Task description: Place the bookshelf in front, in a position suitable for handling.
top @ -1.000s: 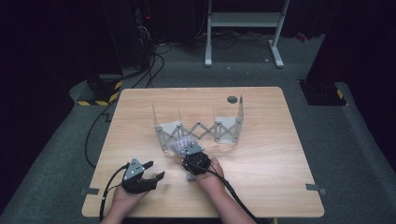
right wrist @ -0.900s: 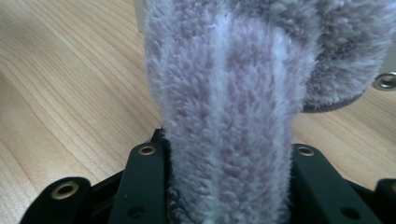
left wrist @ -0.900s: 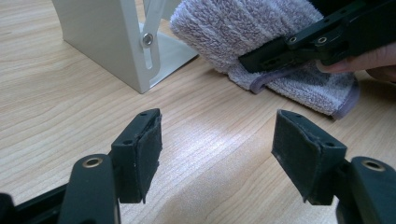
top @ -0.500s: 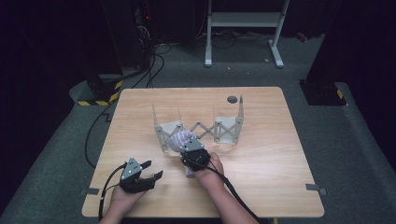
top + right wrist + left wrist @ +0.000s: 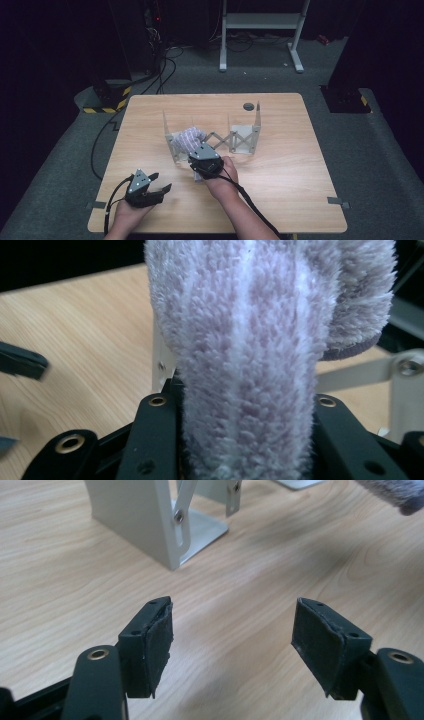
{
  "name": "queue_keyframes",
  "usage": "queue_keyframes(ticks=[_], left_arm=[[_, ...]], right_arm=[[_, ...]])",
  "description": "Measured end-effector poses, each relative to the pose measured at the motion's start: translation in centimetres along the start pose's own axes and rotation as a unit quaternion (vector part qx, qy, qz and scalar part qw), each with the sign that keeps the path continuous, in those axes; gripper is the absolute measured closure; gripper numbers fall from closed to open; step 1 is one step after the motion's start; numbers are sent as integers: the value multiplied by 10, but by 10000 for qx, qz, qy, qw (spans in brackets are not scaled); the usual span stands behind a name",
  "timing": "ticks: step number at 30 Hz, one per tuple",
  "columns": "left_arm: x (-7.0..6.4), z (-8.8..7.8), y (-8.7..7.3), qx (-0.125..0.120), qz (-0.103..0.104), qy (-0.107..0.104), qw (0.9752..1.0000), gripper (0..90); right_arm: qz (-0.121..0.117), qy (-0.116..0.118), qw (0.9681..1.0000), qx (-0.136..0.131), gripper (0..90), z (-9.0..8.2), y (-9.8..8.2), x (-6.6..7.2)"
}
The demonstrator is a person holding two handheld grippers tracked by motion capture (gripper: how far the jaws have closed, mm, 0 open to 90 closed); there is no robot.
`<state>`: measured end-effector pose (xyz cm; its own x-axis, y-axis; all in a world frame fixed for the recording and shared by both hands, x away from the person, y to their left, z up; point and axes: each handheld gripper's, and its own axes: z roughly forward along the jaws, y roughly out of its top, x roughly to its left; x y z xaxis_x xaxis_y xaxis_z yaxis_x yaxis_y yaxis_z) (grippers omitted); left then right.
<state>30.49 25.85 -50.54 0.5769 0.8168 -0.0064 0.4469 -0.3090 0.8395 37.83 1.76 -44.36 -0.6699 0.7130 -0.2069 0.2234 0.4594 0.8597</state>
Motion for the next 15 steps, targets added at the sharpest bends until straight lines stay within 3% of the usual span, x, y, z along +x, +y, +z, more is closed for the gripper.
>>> queue_keyframes(ticks=[4, 9, 10, 15], left_arm=[[4, -5, -6, -12, -24, 58, 10000, 325], [8, -9, -12, -69, -2, 129, 9999, 325], [9, -10, -14, -68, -9, 129, 9999, 326], [14, -14, -15, -128, -19, 124, 9998, 326]], right_arm=[[99, 30, 9994, 320, 638, 12, -12, -3], [157, 59, 9987, 487, 639, 18, -23, -2], [178, 115, 9974, 688, 638, 24, -31, 0], [168, 260, 9930, 1139, 638, 37, -46, 6]])
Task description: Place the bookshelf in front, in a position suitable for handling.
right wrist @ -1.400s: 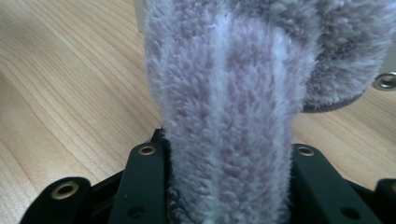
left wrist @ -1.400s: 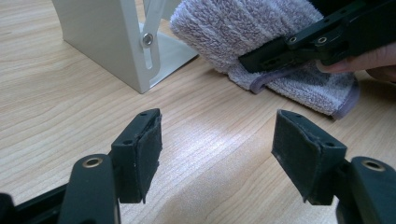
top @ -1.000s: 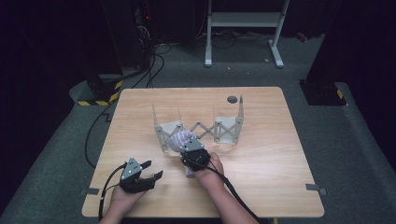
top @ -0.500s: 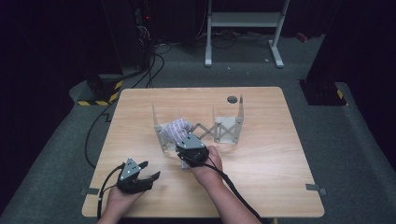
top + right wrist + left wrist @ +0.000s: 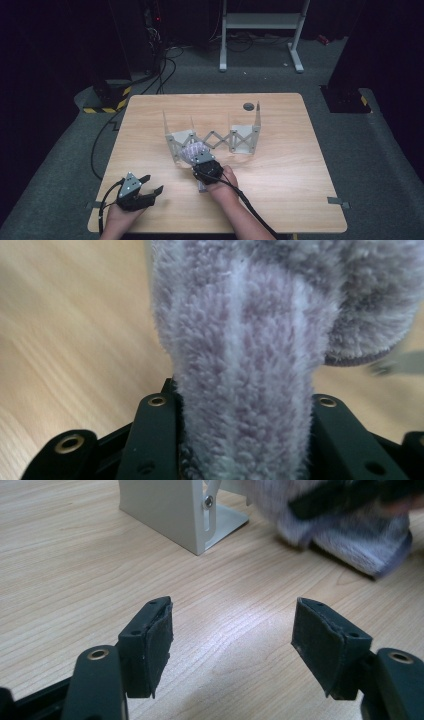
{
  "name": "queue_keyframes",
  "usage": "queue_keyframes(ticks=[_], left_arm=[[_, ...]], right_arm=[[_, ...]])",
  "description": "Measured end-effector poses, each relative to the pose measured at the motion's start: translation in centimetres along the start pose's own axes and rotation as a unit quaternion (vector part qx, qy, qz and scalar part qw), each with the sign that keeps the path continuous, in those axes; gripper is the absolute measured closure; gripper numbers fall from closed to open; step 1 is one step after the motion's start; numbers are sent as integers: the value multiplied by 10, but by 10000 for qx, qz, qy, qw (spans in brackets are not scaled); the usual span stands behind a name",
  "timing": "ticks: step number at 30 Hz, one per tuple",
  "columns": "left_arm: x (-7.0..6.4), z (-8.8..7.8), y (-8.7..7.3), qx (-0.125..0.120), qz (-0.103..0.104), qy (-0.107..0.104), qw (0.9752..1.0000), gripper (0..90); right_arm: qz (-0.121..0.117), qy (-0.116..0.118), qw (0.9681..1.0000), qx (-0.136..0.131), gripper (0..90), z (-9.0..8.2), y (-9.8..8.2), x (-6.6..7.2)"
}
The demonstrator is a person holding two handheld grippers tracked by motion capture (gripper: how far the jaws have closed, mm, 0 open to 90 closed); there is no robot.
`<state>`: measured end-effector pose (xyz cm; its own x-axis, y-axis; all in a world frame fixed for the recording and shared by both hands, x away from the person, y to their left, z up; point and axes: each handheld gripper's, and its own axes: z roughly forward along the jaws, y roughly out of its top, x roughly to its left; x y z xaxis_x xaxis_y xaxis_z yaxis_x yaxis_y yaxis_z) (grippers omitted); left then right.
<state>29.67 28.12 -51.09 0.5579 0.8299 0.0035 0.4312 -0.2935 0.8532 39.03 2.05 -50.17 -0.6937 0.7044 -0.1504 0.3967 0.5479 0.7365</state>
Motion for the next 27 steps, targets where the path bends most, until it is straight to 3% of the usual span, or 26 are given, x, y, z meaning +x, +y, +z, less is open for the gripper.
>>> queue_keyframes(ticks=[3, 8, 16, 22, 27], left_arm=[[1, -1, 0, -38, 2, -3, 10000, 326], [3, -1, 0, -59, -18, -25, 10000, 326], [6, -3, -1, -104, -115, -44, 9999, 326], [6, -3, -2, -77, -125, -52, 9999, 326], [5, -2, -2, -78, -121, -44, 9999, 326]], right_arm=[[-27, 135, 9997, 210, 637, 10, -6, 6], [-56, 164, 9997, 166, 639, 11, -6, 13], [-312, 313, 9990, 107, 641, 14, 3, 34], [-342, 358, 9985, -246, 643, 6, 21, 42], [-391, 286, 9964, -698, 643, -13, 42, 41]])
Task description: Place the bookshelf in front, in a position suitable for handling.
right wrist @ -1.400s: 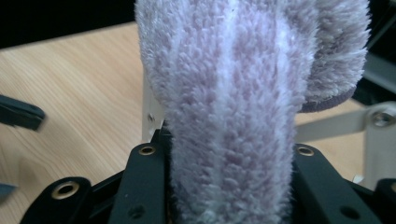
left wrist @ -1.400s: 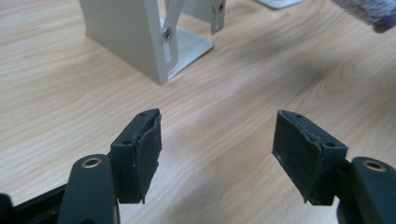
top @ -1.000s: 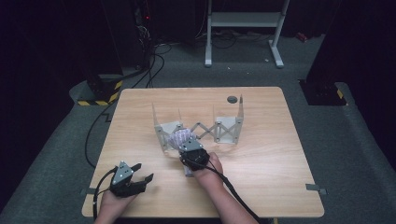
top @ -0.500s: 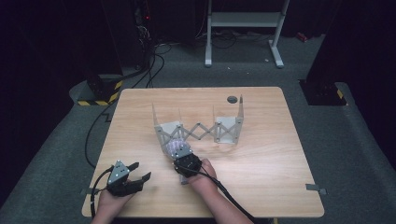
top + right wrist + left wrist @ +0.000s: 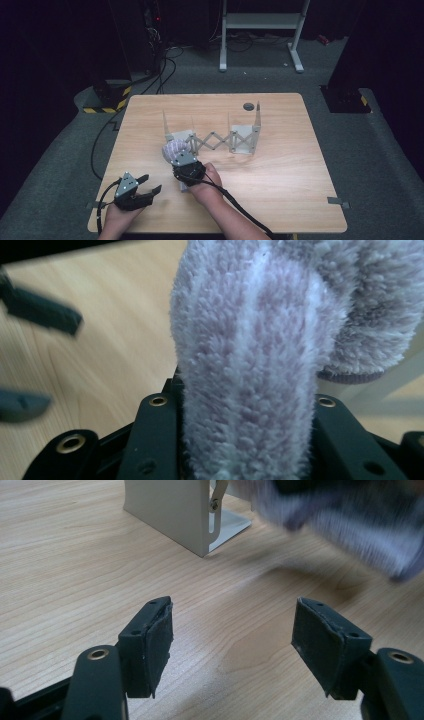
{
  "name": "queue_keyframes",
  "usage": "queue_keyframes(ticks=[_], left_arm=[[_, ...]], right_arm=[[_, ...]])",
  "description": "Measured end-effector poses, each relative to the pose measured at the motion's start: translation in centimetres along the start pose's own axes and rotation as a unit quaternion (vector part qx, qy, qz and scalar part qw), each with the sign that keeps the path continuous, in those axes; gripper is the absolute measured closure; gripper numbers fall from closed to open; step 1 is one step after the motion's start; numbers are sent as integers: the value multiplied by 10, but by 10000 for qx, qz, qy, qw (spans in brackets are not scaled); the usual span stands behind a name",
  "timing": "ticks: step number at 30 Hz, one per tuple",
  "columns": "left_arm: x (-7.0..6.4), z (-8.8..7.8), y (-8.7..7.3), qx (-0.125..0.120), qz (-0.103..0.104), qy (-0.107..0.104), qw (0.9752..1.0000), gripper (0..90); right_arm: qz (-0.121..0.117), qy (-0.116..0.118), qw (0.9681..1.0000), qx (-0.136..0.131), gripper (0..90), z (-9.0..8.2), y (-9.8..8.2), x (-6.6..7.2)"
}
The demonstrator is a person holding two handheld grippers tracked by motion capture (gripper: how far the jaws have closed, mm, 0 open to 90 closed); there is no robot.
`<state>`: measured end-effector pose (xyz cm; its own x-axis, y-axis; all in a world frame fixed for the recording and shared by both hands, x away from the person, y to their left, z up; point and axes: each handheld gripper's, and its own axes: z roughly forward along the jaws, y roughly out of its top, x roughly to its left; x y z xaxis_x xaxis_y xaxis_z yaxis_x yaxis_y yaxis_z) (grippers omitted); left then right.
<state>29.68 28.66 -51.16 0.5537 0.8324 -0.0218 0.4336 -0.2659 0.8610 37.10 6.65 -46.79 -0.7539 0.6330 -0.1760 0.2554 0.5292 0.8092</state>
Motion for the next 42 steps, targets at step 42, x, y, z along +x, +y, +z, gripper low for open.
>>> queue_keyframes(ticks=[42], left_arm=[[1, -3, 0, -20, -52, 8, 10000, 326]], right_arm=[[147, -14, 9999, -82, 643, 2, 12, -2]])
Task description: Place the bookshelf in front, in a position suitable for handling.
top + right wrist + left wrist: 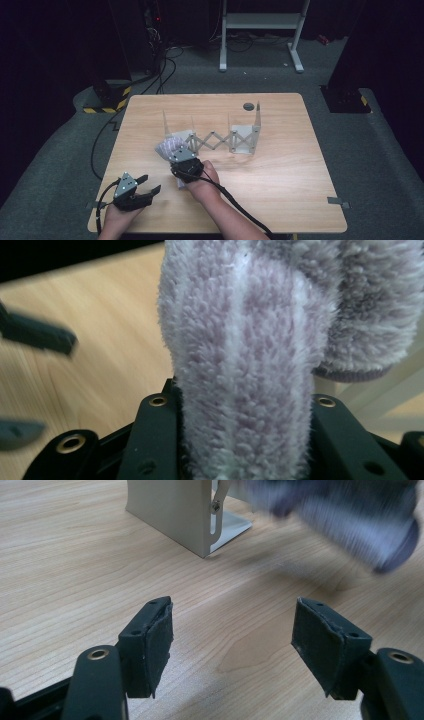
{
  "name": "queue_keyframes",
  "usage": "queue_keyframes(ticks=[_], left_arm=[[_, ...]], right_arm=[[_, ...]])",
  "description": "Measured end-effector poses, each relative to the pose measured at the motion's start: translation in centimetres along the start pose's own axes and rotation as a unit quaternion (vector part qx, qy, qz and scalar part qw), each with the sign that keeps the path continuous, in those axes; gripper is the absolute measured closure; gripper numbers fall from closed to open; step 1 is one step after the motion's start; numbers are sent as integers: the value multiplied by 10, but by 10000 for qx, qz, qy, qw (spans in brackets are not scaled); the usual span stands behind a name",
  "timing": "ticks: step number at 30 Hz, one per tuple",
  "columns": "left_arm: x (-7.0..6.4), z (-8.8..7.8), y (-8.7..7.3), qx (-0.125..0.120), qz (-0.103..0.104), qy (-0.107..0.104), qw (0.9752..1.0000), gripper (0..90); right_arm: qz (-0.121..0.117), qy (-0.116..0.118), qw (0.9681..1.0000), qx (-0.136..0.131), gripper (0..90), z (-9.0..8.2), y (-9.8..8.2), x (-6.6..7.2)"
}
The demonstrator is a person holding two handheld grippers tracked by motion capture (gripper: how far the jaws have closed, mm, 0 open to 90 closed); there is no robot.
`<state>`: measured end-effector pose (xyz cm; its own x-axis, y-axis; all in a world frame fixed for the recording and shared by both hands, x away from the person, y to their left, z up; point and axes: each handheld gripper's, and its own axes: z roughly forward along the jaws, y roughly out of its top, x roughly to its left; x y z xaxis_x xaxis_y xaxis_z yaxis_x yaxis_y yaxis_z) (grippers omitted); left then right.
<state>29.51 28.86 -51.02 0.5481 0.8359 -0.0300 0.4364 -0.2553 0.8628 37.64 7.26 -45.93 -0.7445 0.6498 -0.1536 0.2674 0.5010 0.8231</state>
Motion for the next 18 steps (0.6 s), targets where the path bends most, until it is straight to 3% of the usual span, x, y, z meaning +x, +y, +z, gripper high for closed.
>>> queue_keyframes(ticks=[4, 7, 12, 18], left_arm=[[0, 0, 0, -6, 14, -1, 10000, 326], [0, 0, 0, -2, 16, -6, 10000, 326], [0, 0, 0, -5, 14, -10, 10000, 326], [0, 0, 0, 12, 22, -28, 10000, 326]], right_arm=[[-56, -71, 9992, -385, 643, -16, 18, 0], [-83, -54, 9989, -465, 643, -22, 23, 0], [-69, 0, 10000, -62, 643, -7, 9, 2], [136, 45, 9988, 458, 643, 19, -19, 0]])
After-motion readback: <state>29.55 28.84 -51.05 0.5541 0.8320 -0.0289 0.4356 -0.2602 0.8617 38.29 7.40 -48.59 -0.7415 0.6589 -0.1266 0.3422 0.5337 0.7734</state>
